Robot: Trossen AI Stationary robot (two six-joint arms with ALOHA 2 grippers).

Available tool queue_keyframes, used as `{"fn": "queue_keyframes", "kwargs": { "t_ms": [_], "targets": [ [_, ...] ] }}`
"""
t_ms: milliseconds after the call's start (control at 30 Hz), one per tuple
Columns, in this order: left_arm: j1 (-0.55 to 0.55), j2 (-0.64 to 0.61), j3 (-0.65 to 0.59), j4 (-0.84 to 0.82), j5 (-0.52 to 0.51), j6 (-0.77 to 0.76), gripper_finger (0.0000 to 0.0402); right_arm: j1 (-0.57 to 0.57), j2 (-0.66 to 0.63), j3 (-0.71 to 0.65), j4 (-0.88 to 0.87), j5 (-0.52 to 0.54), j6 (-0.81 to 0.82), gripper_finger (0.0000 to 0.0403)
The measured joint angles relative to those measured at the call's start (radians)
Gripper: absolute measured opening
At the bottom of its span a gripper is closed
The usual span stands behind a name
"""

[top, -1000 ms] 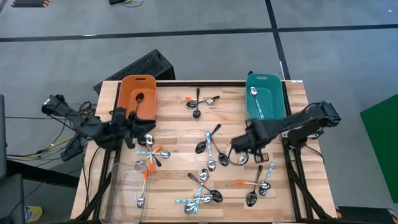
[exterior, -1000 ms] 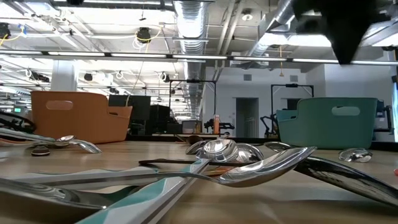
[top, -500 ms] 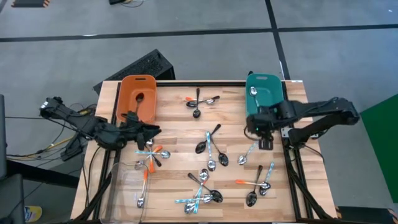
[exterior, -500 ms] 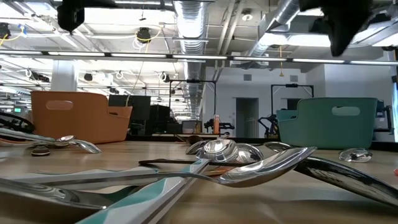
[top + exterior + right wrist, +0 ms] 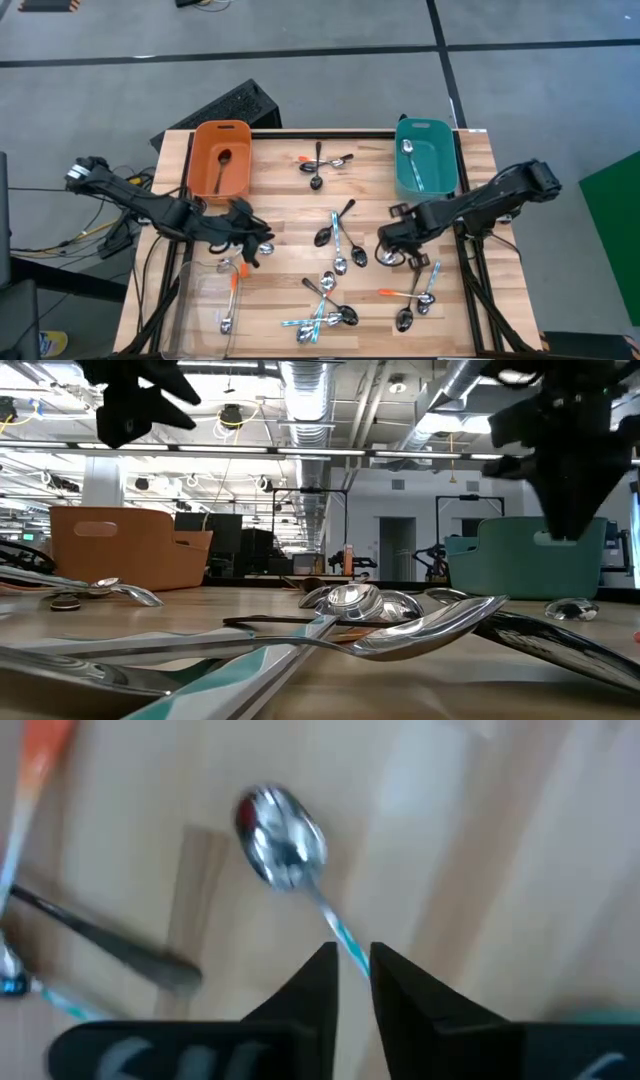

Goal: Sort silverware by color (type)
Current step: Put the blue patterned spoon into the blue bin

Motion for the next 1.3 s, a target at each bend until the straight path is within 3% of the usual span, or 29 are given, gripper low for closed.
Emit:
{"fn": "queue_keyframes", "kwargs": {
  "t_ms": [267,433,633,833,1133,1300],
  "targets": [
    [-0.014,0.014,0.0,0.061,0.008,0.011,0.0123,0.0,0.087,-0.084,0.103,-0.028,-0.067,0.0167],
    [-0.014,0.014,0.0,0.056,-0.004,0.01,0.0123,-0.001,0.154,-0.136,0.183,-0.019,-0.095,0.0174],
    [-0.014,0.014,0.0,0.061,-0.006,0.0,0.0123,-0.004,0.217,-0.145,0.222,-0.028,-0.034,0.0135],
    [-0.014,0.014,0.0,0.06,-0.005,0.009,0.0123,-0.023,0.211,-0.135,0.207,-0.098,0.062,0.0022],
    [0.055,0.014,0.0,0.06,-0.006,0.067,0.0123,-0.169,-0.007,-0.075,0.301,-0.121,0.323,0.0014],
    [0.115,0.014,0.0,0.06,-0.009,0.134,0.0123,-0.314,-0.181,-0.046,0.399,-0.058,0.494,0.0014]
  ]
}}
